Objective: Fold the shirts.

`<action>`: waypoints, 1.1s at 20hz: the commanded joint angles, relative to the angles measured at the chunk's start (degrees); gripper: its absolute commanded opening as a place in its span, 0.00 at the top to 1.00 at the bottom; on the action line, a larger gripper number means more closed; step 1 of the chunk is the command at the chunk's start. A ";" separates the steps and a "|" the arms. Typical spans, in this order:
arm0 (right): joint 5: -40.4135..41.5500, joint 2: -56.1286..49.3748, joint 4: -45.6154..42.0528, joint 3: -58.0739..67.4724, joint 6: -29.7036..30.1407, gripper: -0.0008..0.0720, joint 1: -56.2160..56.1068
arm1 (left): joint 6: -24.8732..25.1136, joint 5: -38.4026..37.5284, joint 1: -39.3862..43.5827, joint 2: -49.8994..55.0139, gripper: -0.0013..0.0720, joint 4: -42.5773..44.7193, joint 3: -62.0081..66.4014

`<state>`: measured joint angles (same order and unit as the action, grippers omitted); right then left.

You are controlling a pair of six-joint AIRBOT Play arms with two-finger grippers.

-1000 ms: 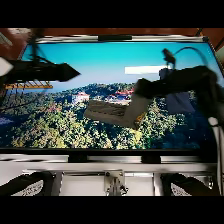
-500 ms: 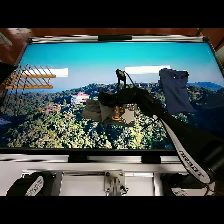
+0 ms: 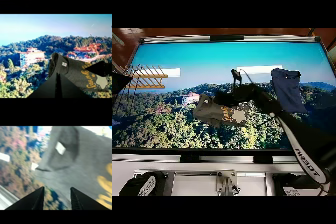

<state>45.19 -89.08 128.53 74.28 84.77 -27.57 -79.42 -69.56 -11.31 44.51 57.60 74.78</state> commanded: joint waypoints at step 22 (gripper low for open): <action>11.65 -6.88 3.74 -3.80 10.93 0.91 17.46 | 0.04 1.62 -0.09 0.17 0.94 -0.02 -1.49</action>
<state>57.98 -95.55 130.93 66.39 90.43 -10.76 -79.42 -67.94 -11.38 44.66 57.60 73.32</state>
